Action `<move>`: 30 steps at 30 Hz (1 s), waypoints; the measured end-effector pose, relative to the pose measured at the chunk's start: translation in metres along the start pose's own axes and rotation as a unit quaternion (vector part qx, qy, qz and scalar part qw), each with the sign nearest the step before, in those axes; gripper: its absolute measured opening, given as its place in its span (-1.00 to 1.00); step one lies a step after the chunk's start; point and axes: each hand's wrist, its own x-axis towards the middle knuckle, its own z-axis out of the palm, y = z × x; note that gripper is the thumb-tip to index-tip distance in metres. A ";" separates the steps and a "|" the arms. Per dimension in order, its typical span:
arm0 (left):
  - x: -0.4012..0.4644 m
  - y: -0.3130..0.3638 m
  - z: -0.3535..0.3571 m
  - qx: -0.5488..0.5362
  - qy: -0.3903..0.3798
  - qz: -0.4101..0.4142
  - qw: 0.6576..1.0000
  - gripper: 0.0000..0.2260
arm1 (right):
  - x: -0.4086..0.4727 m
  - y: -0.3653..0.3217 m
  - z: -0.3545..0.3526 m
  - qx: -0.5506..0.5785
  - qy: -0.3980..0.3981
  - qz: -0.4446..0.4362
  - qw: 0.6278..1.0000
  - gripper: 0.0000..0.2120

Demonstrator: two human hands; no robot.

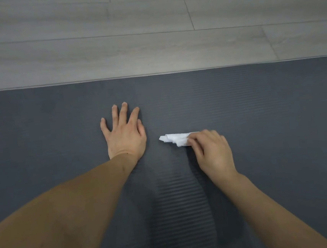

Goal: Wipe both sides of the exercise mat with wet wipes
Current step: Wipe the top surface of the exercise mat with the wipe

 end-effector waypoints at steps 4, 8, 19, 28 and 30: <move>0.000 0.001 0.001 0.006 0.002 -0.004 1.000 -0.58 | 0.067 -0.006 -0.023 0.097 0.037 0.095 0.990 -0.85; 0.001 0.001 0.001 0.006 0.000 -0.001 1.000 -0.57 | 0.120 -0.013 -0.054 0.135 0.118 0.051 0.982 -0.83; -0.001 0.002 -0.001 0.001 -0.003 -0.003 1.000 -0.57 | 0.013 -0.006 -0.026 -0.039 -0.122 -0.137 0.982 -0.77; 0.000 0.001 -0.002 -0.004 -0.005 0.000 1.000 -0.58 | 0.043 -0.031 -0.001 -0.029 -0.003 0.034 0.999 -0.74; 0.000 0.001 -0.002 -0.005 -0.005 0.001 1.000 -0.57 | 0.031 -0.036 0.019 -0.044 -0.010 0.024 0.999 -0.61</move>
